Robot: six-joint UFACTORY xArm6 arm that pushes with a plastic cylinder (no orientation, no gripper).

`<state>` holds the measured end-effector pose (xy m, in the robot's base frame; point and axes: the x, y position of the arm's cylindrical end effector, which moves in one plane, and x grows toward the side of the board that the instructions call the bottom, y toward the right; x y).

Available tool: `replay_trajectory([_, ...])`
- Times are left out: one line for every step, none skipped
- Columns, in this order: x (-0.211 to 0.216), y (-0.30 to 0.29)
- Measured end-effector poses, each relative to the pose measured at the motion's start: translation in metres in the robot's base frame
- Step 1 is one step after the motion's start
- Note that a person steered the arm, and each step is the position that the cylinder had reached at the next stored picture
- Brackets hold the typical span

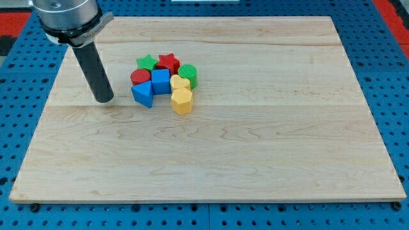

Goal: Point at the yellow hexagon

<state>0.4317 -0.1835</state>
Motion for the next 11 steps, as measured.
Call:
replay_trajectory([0.005, 0.007])
replay_trajectory([0.013, 0.020])
replay_trajectory([0.016, 0.036])
replay_trajectory([0.016, 0.050])
replay_trajectory([0.027, 0.054])
replay_trajectory([0.063, 0.081])
replay_trajectory([0.065, 0.136])
replay_trajectory([0.051, 0.189])
replay_trajectory([0.036, 0.203])
replay_trajectory([0.028, 0.184])
replay_trajectory([0.028, 0.167])
